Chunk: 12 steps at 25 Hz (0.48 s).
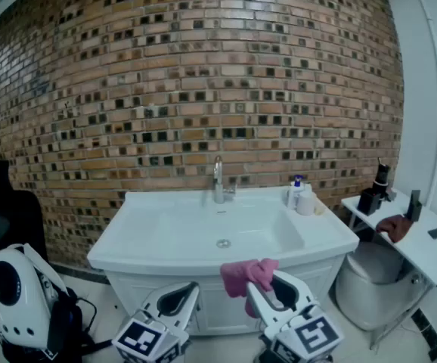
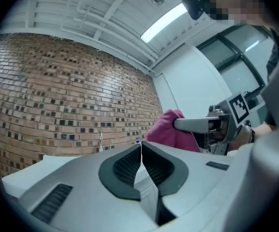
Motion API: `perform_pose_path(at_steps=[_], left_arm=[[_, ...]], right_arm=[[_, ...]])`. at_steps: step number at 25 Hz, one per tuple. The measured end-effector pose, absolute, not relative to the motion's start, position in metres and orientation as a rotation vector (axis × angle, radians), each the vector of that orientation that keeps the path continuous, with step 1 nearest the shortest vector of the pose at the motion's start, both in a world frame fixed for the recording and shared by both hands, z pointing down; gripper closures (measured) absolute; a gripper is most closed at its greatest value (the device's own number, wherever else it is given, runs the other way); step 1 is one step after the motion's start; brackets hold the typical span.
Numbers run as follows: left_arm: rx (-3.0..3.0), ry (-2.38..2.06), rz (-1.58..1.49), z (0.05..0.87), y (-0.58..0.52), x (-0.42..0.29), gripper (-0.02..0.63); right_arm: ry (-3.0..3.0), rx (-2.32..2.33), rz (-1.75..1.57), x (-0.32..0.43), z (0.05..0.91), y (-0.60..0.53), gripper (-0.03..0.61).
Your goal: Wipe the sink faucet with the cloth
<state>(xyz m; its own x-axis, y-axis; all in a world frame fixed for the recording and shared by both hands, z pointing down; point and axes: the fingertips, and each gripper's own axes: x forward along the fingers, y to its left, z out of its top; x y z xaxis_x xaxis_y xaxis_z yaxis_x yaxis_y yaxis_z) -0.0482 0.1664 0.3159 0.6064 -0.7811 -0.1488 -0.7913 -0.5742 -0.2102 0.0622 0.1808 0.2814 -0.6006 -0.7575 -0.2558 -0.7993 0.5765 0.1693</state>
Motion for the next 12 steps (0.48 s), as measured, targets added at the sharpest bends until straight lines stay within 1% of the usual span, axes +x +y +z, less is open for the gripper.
perform_pose_path(at_steps=[12], left_arm=[[-2.588,1.313,0.076,0.298,0.107,-0.044,0.603]], right_arm=[[2.651,-1.313,0.404,0.066,0.274,0.129,0.439]])
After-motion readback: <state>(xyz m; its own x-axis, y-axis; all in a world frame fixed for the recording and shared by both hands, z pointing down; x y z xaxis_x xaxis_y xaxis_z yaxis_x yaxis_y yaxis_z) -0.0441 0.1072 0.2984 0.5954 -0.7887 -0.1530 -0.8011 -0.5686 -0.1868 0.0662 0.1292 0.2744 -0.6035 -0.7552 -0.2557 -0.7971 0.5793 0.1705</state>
